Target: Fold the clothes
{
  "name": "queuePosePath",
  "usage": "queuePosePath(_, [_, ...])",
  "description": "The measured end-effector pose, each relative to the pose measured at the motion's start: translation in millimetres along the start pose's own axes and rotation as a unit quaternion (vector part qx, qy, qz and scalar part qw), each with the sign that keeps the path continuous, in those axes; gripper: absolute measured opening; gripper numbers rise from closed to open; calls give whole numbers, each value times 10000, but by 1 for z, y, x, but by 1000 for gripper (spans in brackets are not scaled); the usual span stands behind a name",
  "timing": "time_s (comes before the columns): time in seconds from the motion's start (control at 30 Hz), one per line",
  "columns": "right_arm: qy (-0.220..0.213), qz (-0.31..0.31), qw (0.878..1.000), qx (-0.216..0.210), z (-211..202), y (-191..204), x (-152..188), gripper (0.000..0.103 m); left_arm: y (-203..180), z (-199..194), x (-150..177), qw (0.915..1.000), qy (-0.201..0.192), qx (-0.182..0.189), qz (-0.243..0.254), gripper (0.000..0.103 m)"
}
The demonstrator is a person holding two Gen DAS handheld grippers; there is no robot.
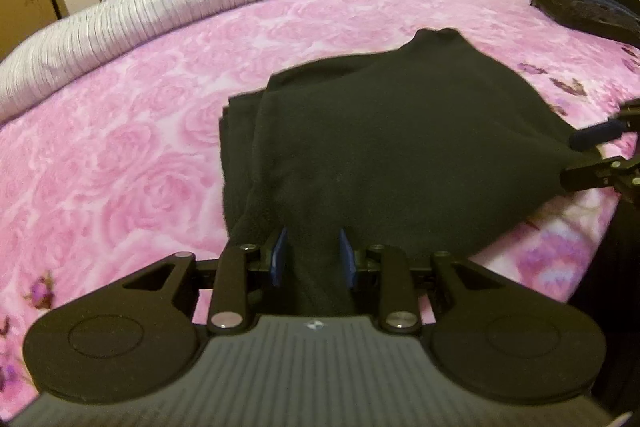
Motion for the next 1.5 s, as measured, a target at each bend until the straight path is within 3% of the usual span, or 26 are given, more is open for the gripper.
queuePosePath(0.13, [1, -1410, 9897, 260, -14, 17, 13, 61, -16, -36, 11, 9938, -600, 76, 935, 58])
queuePosePath(0.2, [-8, -2074, 9776, 358, -14, 26, 23, 61, -30, -43, 17, 9864, -762, 111, 1450, 61])
queuePosePath(0.33, [-36, -3392, 9397, 432, 14, 52, 38, 61, -62, -31, 26, 9736, -710, 279, 2149, 61])
queuePosePath(0.43, [-286, -4244, 9036, 513, 34, 67, 45, 61, -80, -12, 27, 9644, -667, 191, 2552, 62])
queuePosePath(0.47, [-370, -4357, 8976, 560, 39, 69, 43, 61, -85, -5, 27, 9599, -657, 113, 2721, 62])
queuePosePath(0.53, [-359, -4332, 8995, 449, 43, 66, 36, 46, -93, 8, 25, 9490, -730, -103, 3067, 63])
queuePosePath(0.57, [-362, -4316, 9004, 402, 45, 65, 33, 33, -95, 14, 24, 9432, -747, -197, 3231, 63])
queuePosePath(0.67, [-544, -4202, 9048, 432, 34, 60, 25, 26, -96, 29, 21, 9187, -773, -528, 3837, 62])
queuePosePath(0.7, [-589, -4165, 9060, 468, 30, 58, 23, 25, -94, 34, 20, 9123, -752, -619, 3978, 56])
queuePosePath(0.8, [-595, -4119, 9076, 560, 27, 57, 23, 26, -84, 51, 20, 9095, -498, -598, 4083, 21])
queuePosePath(0.87, [-564, -4326, 8980, 568, 29, 62, 33, 28, -80, 56, 22, 9098, -425, -477, 4102, 18])
queuePosePath(0.93, [-449, -4742, 8764, 708, 35, 69, 48, 32, -77, 56, 20, 9125, -401, -402, 4050, 16])
queuePosePath(1.0, [-396, -5142, 8521, 890, 42, 72, 63, 37, -74, 57, 17, 9199, -365, -316, 3891, 16])
queuePosePath(1.07, [-455, -5328, 8402, 897, 45, 72, 69, 37, -68, 58, 12, 9270, -325, -230, 3729, 16])
queuePosePath(1.2, [-447, -5220, 8466, 934, 61, 62, 54, 38, -68, 56, 7, 9303, -261, -161, 3655, 16])
queuePosePath(1.27, [-450, -5152, 8511, 904, 70, 58, 47, 36, -70, 53, 7, 9277, -213, -139, 3725, 15])
queuePosePath(1.33, [-474, -5104, 8549, 798, 75, 55, 42, 25, -69, 52, 5, 9250, -131, -58, 3797, 15])
queuePosePath(1.43, [-541, -4844, 8717, 510, 72, 45, 33, 21, -69, 49, 1, 9217, 44, 124, 3876, 14])
queuePosePath(1.5, [-608, -4699, 8802, 266, 67, 38, 26, 20, -69, 48, -1, 9147, 157, 244, 4030, 14])
Point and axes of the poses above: each gripper's, at about its wrist camera, not at the fingertips, and z roughly the way its jaws point, y to its left, x to its underside, the point moved 3 cm from there along z, roughly the way its jaws point, and after that the axes turned 7 degrees about -y, right-handed, at the moved point
